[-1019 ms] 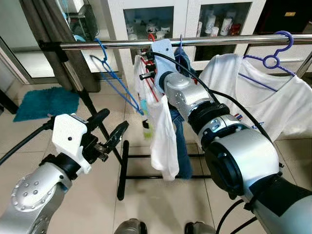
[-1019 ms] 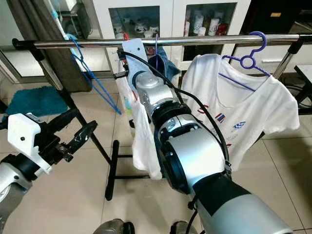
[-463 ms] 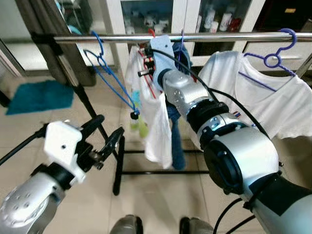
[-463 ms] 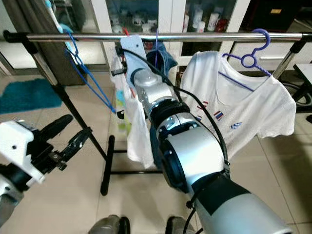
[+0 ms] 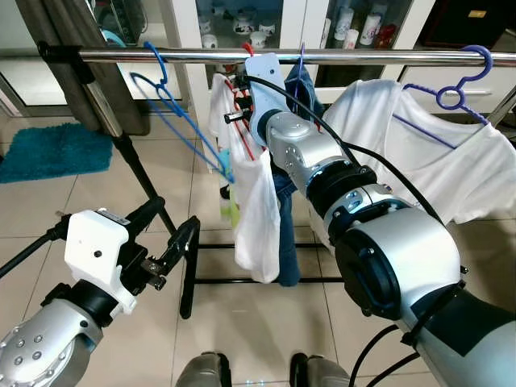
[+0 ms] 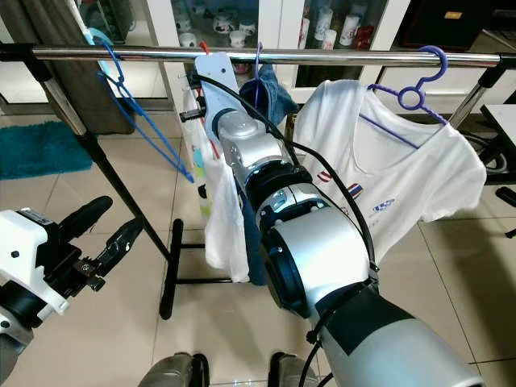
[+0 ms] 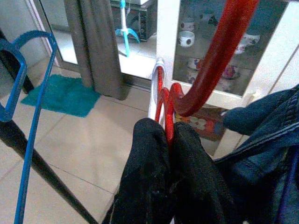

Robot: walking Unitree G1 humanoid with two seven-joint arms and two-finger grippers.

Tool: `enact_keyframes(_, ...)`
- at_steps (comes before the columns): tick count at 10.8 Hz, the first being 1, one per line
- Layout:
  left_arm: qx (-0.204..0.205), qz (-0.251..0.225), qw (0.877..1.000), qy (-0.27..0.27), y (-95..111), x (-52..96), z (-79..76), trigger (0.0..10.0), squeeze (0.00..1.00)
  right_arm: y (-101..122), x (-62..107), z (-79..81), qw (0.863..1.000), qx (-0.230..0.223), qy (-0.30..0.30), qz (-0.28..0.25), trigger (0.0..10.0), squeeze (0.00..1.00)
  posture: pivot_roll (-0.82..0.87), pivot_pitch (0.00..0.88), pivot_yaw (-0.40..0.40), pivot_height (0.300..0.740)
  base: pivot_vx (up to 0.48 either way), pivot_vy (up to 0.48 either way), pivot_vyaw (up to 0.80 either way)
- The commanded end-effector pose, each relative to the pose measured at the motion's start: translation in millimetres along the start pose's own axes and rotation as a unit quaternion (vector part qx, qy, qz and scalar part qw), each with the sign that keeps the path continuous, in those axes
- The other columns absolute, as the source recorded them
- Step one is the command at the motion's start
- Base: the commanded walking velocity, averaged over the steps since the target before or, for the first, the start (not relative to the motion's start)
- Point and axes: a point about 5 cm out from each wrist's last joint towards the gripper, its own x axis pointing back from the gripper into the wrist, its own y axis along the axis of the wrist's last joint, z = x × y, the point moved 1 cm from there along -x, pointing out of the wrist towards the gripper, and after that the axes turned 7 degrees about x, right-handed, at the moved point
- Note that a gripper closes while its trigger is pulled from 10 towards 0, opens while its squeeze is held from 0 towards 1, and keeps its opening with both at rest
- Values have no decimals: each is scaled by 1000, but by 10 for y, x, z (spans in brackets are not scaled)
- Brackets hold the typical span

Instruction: Hang hanger

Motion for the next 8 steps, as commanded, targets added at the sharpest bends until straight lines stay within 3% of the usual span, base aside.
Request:
enact_keyframes(1, -4, -2, 1000, 3, 21, 16, -24, 10000, 0, -124, -2, 66, 999, -13, 16, 25, 10000, 1000, 194, 194, -12, 740, 0, 0, 0)
enact_keyframes(4, -1, -20, 1000, 19, 30, -34, -7, 10000, 0, 27, 18, -99, 999, -22, 17, -31, 10000, 1000, 159, 178, -5, 740, 0, 0, 0)
enact_keyframes(8, 13, -21, 999, 23, -115, -277, 66, 10000, 0, 51, 101, -366, 996, -43, 17, -74, 10000, 1000, 82, 87, 38, 740, 0, 0, 0)
